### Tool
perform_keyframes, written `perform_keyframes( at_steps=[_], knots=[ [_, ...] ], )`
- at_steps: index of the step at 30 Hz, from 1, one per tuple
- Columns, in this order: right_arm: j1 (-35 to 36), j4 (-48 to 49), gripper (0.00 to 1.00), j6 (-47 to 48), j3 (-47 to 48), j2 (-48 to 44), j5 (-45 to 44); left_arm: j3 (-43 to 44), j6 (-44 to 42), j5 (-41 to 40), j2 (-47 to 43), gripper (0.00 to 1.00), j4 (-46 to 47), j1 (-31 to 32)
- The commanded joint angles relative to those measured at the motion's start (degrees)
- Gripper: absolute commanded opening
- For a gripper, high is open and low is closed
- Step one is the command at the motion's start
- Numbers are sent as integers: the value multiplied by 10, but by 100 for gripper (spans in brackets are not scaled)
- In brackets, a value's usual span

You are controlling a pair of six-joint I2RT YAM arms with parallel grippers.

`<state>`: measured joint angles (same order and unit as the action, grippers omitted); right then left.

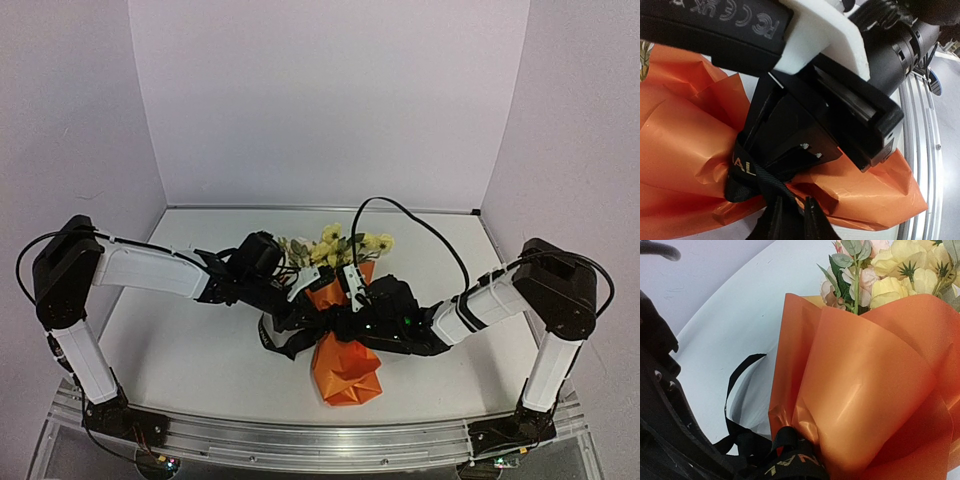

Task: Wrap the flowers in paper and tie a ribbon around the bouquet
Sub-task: Cross the half-tied ribbon over the folded bouquet.

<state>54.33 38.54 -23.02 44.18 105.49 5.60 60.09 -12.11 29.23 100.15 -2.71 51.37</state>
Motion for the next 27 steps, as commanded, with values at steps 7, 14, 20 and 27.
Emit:
perform_keyframes(
  at_steps=[7, 14, 20, 27],
  knots=[
    [0, 13, 0, 14, 10, -12, -16, 2, 14, -33, -57, 38, 20, -1],
    [0, 13, 0, 14, 18, -6, -13, -17, 31, -50, -93, 44, 32, -7],
    [0, 12, 0, 8, 20, -2, -13, -25, 67, -95, -95, 42, 58, -31],
    [0, 13, 0, 10, 20, -3, -9, 48, 80, -130, -1, 39, -24, -49]
  ],
)
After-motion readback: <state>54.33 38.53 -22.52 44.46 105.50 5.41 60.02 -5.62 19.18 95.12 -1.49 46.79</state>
